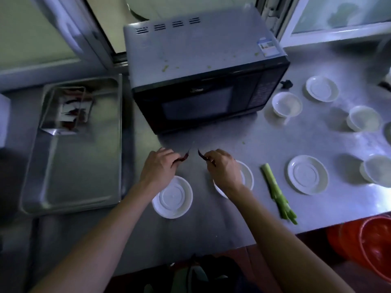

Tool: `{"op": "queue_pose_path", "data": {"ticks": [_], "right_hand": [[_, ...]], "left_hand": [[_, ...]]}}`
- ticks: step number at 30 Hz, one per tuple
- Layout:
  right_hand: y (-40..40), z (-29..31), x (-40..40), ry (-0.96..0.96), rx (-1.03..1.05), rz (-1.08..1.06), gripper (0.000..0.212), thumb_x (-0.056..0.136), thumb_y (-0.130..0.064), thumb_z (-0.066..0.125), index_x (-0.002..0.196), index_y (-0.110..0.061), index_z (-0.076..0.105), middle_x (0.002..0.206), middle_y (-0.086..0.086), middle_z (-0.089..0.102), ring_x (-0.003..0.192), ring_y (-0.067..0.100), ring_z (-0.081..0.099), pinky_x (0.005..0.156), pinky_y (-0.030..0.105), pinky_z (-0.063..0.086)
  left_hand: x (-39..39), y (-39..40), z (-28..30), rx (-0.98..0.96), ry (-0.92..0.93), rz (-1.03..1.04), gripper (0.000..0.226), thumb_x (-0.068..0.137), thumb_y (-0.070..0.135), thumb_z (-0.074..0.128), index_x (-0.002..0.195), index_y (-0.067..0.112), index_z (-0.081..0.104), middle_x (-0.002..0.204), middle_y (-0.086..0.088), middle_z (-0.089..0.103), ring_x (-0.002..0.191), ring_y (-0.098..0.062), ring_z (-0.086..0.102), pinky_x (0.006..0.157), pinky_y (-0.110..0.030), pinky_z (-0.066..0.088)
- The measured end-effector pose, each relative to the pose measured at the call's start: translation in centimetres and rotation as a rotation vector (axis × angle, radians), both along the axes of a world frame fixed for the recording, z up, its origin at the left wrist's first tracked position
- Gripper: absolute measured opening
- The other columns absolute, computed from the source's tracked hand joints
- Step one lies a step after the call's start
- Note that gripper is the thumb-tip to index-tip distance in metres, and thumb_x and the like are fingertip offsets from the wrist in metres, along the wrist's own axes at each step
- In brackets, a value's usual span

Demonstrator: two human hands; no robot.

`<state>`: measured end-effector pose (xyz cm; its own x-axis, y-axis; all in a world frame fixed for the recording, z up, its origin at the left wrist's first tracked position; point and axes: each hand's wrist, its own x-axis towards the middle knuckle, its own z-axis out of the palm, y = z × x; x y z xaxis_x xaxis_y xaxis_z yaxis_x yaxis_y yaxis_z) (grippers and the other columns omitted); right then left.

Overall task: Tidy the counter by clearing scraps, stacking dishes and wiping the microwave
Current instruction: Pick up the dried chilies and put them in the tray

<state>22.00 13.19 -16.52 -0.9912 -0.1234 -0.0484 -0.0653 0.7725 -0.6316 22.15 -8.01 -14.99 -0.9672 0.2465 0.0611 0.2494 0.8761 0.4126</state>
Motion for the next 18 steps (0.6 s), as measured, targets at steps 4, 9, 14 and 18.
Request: {"op": "queue_pose_path", "data": {"ticks": [4,9,14,18], "right_hand": [[-5.5,0.4,-0.8,0.018,0.002,0.131,0.023,0.090,-0.003,0.057,0.106,-0.009,0.072,0.099,0.011,0.067,0.089,0.031,0.060,0.071,0.045,0.052],[-13.1,0.9,-1.7,0.029,-0.026,0.224,0.017,0.086,0.002,0.058,0.095,-0.004,0.072,0.089,0.012,0.066,0.079,0.031,0.060,0.066,0.047,0.051],[-21.3,2.0,-2.9,0.050,-0.057,0.234,0.018,0.083,0.001,0.064,0.097,-0.006,0.074,0.092,0.013,0.069,0.083,0.034,0.063,0.068,0.046,0.053],[-27.3,2.7,-4.7,0.093,-0.046,0.264,0.016,0.085,-0.001,0.064,0.098,-0.006,0.074,0.092,0.012,0.068,0.081,0.032,0.064,0.066,0.046,0.053]], "left_hand": [[0.9,-5.7,0.2,0.012,0.007,0.109,0.009,0.084,0.012,0.074,0.092,0.012,0.075,0.085,0.000,0.072,0.080,-0.027,0.063,0.069,-0.044,0.050],[1.9,-13.4,0.9,0.049,0.033,0.195,0.012,0.082,0.007,0.074,0.092,0.012,0.076,0.085,0.000,0.072,0.080,-0.029,0.064,0.070,-0.043,0.051],[1.6,-21.6,1.6,0.038,0.022,0.277,0.015,0.085,0.009,0.072,0.100,0.013,0.075,0.092,-0.001,0.074,0.087,-0.026,0.064,0.078,-0.045,0.049],[-0.1,-27.7,1.7,0.065,0.036,0.303,0.015,0.086,0.011,0.072,0.101,0.012,0.075,0.095,-0.002,0.074,0.088,-0.027,0.063,0.079,-0.047,0.049]]}}
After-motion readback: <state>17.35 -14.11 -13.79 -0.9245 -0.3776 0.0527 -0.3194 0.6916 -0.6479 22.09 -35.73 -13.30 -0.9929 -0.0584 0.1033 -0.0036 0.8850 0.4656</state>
